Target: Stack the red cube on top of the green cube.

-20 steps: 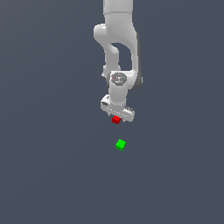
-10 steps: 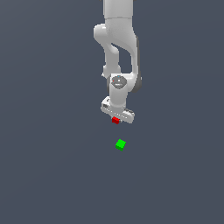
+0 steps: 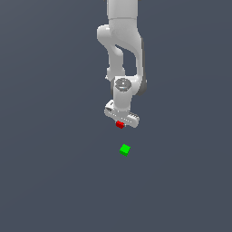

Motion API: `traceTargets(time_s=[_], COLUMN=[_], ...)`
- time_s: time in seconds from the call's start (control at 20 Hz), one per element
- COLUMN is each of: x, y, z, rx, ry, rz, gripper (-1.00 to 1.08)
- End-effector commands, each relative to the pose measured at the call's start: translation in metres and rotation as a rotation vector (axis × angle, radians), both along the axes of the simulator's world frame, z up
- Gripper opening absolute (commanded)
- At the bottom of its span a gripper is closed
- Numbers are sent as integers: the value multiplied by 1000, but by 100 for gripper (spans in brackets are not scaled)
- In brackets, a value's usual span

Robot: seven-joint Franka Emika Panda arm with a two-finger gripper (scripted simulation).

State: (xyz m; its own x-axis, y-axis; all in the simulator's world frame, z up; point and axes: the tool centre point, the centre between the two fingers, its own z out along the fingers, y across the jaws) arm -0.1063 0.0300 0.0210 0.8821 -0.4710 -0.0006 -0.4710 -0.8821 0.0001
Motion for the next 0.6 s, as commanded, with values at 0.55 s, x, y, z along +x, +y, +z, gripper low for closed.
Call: traceTargets(time_s=[0.55], x=[-1], y=[0], z=[54], rx=[0], ry=[-1], rz=[0], gripper=[-100])
